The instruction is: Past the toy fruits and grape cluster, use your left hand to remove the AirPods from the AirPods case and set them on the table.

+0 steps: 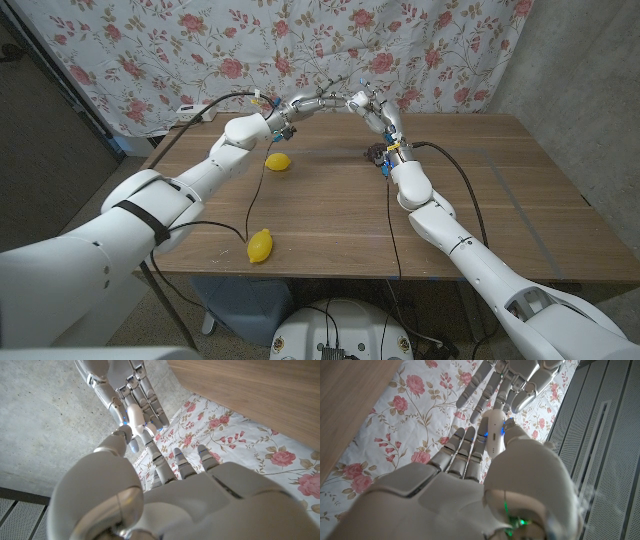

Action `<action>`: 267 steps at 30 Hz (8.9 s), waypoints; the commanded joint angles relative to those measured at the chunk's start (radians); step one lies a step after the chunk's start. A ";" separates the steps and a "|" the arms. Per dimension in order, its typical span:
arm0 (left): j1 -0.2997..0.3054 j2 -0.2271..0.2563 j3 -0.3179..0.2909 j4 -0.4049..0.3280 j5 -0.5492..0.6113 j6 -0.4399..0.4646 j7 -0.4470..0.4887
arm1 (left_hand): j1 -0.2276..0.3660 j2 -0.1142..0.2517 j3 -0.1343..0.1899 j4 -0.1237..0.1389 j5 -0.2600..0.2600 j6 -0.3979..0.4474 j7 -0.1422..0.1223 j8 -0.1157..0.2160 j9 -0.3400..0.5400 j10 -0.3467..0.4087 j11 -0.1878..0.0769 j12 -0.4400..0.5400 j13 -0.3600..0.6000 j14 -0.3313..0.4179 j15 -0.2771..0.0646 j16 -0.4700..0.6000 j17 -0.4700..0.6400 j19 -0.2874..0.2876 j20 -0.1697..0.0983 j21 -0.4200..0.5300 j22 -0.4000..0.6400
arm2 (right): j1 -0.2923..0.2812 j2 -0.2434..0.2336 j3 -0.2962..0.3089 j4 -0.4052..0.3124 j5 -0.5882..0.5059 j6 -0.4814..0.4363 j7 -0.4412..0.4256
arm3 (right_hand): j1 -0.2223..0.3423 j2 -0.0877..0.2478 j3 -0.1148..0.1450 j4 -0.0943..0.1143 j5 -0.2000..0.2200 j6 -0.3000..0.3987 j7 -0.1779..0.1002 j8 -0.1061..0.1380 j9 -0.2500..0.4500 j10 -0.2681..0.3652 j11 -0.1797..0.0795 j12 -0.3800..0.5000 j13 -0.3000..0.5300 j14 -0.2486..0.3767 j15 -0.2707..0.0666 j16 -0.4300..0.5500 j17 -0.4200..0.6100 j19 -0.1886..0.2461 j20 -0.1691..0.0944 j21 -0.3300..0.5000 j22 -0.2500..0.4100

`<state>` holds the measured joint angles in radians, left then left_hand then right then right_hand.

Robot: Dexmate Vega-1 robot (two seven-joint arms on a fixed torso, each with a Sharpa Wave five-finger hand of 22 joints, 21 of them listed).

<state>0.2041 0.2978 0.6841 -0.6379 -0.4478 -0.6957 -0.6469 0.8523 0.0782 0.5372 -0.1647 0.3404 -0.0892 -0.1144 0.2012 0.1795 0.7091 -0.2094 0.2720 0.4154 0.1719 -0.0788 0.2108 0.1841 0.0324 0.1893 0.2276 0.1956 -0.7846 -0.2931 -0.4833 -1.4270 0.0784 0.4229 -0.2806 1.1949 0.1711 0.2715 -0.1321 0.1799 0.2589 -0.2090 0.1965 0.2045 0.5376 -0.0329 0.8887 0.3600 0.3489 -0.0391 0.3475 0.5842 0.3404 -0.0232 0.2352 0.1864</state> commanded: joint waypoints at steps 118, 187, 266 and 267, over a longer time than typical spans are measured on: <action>0.174 0.090 -0.067 -0.341 0.002 0.185 0.182 | 0.280 0.072 -0.165 -0.004 -0.157 0.104 0.027 -0.008 0.013 -0.037 -0.008 0.413 0.454 0.130 -0.048 0.206 0.291 0.082 0.025 0.004 -0.003 | -0.018 -0.007 -0.009 -0.039 -0.015 -0.024 -0.025 | 0.003 0.004 -0.004 -0.001 0.006 0.015 -0.001 0.002 0.003 0.197 -0.186 -0.023 0.019 0.010 -0.187 -0.011 0.002 -0.004 0.004 -0.009 -0.001; 0.202 0.132 -0.102 -0.400 -0.013 0.195 0.195 | 0.315 0.072 -0.187 -0.002 -0.158 0.104 0.032 -0.013 0.014 -0.040 -0.007 0.442 0.442 0.127 -0.053 0.218 0.320 0.090 0.024 0.004 -0.002 | 0.000 0.018 0.034 0.029 -0.031 -0.043 -0.108 | 0.005 0.004 -0.003 -0.002 0.006 0.017 -0.001 0.001 0.003 0.201 -0.186 -0.034 0.027 0.016 -0.187 -0.017 0.003 -0.005 0.004 -0.012 -0.001; 0.215 0.164 -0.024 -0.416 0.104 0.340 0.237 | 0.342 0.070 -0.205 0.002 -0.154 0.102 0.036 -0.014 0.013 -0.042 -0.008 0.473 0.409 0.140 -0.062 0.207 0.325 0.091 0.023 0.003 -0.001 | -0.018 0.088 0.082 0.077 0.117 0.113 -0.051 | 0.096 0.002 -0.003 -0.010 -0.002 0.062 0.027 0.008 0.013 0.161 -0.159 -0.057 0.076 0.193 -0.198 -0.077 0.080 0.347 -0.196 0.525 0.096; 0.212 0.168 -0.016 -0.415 0.132 0.336 0.255 | 0.340 0.069 -0.206 0.003 -0.154 0.102 0.036 -0.015 0.013 -0.043 -0.008 0.473 0.408 0.140 -0.063 0.206 0.325 0.091 0.023 0.003 -0.001 | -0.019 0.088 0.082 0.077 0.117 0.114 -0.049 | 0.097 0.004 -0.002 -0.009 -0.002 0.062 0.027 0.008 0.013 0.161 -0.159 -0.057 0.076 0.196 -0.198 -0.076 0.080 0.346 -0.196 0.526 0.096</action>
<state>0.4114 0.4403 0.6462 -1.0294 -0.3921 -0.3881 -0.4441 1.1844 0.1471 0.3360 -0.1654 0.1806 0.0125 -0.0769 0.1876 0.1883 0.6623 -0.2126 0.7386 0.8232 0.3059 -0.1378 0.4178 0.5078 0.1179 0.2108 0.2276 0.1932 -0.8089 -0.2099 -0.3994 -1.3709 0.1875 0.5189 -0.3474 1.2755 0.1728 0.2691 -0.1354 0.1719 0.3130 -0.1838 0.1965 0.2165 0.5555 -0.0544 0.8249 0.4314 0.5340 -0.0490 0.2732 0.6604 0.6898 -0.0658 0.7521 0.2830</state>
